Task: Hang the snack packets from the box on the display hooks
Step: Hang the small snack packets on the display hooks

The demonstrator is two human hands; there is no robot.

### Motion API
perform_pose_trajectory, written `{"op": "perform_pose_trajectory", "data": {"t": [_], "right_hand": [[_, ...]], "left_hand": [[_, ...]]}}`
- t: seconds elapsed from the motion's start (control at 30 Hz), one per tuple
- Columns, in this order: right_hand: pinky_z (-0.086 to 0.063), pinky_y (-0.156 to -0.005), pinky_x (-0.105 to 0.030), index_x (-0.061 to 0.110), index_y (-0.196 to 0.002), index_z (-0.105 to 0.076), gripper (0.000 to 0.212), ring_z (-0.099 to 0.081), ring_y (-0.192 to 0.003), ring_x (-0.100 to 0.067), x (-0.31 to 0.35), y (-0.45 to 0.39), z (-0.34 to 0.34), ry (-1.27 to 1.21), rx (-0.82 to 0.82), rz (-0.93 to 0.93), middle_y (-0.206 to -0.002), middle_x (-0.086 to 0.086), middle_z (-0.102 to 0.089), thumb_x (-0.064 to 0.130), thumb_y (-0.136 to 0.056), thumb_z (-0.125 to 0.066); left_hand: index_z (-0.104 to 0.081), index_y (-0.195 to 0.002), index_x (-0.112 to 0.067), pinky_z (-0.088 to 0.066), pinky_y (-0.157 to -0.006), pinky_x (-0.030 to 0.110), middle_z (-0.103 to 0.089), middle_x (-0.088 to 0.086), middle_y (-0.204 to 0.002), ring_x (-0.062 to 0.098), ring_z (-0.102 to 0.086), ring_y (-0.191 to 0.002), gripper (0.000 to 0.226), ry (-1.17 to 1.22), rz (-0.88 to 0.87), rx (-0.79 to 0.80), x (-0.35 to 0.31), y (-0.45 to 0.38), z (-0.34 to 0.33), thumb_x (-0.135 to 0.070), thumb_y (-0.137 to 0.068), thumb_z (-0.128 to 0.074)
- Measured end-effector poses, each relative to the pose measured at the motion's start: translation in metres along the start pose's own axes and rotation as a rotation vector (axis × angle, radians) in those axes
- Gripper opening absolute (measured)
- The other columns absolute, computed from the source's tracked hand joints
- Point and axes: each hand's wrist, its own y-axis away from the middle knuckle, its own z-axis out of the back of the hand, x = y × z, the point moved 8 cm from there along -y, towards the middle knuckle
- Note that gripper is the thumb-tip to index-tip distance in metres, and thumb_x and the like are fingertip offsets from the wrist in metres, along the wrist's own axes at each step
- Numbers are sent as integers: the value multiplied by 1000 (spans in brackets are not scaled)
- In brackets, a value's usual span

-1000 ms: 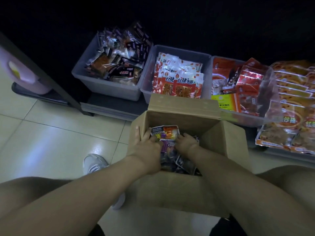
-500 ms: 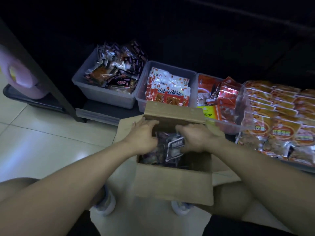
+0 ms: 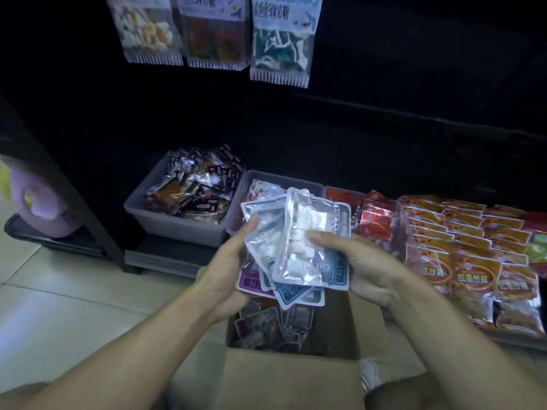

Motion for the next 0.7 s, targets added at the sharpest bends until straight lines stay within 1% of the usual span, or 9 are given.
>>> {"op": "perform_pose_trajectory", "data": {"t": [0.07,0.13,0.2,0.23,0.3,0.37,0.5,0.57,0.7], "right_hand": [[-50,-111,-48,7,-117,-77,66,-72,-117,-28,-1,-5,0,-19,-33,-18,-119,-9,-78,28,-57,-95],[-55,-103,-43,6,-118,-76,60,-77,-107,-24,0,-9,2,-54,-48,-10,-118,-10,-79,25,-63,-89],[-59,-96,-40,6,-121,-74,58,-78,-104,-23,-2,-13,4,-72,-56,-5,-118,-11,-79,23,-67,-86],[-61,-93,-40,6,-123,-74,57,-77,-106,-24,-2,-15,4,-85,-51,-3,-120,-11,-78,22,-70,-85],[-64,-84,-40,5,-125,-72,51,-77,-107,-29,-5,-19,6,-133,-44,0,-120,-14,-77,18,-77,-83],[-66,-78,-40,4,-126,-71,49,-78,-104,-31,-8,-20,8,-157,-50,-1,-117,-16,-78,14,-79,-81],[-67,-72,-38,6,-124,-71,50,-80,-95,-29,-6,-21,12,-134,-52,42,-112,-16,-79,11,-76,-79],[-67,-75,-39,6,-123,-71,52,-80,-95,-30,-6,-20,14,-112,-38,53,-112,-17,-79,9,-73,-79],[-62,-93,-45,4,-124,-71,58,-76,-107,-34,-10,-19,15,-19,-21,56,-116,-18,-78,7,-68,-81]], "left_hand": [[-70,-138,-16,-58,-96,50,-69,17,-141,38,-68,-126,67,17,-31,-3,-6,-1,-1,-60,-87,-65],[-75,-132,-19,-63,-93,50,-70,17,-139,38,-70,-124,81,4,-56,6,-11,-4,2,-68,-69,-84],[-68,-139,-17,-64,-90,48,-72,17,-136,37,-72,-120,96,-45,-64,14,-11,-7,6,-56,-57,-99],[-64,-142,-16,-66,-85,45,-74,16,-132,35,-75,-114,90,-78,-79,3,-11,-9,9,-43,-63,-99],[-62,-142,-15,-66,-75,39,-78,14,-123,30,-80,-99,70,-102,-117,-59,-10,-11,15,-14,-77,-88],[-63,-138,-16,-67,-73,40,-79,15,-121,30,-80,-96,65,-104,-129,-94,-6,-13,19,-8,-76,-78],[-65,-132,-16,-67,-74,44,-79,15,-119,32,-80,-96,62,-96,-163,-107,-6,-17,26,-5,-73,-78],[-66,-130,-15,-67,-79,44,-79,16,-120,34,-79,-99,61,-124,-194,-135,-9,-17,29,-5,-71,-80],[-70,-124,-13,-67,-82,43,-80,16,-118,32,-78,-98,57,-195,-225,-202,-11,-18,30,-5,-68,-82]]}}
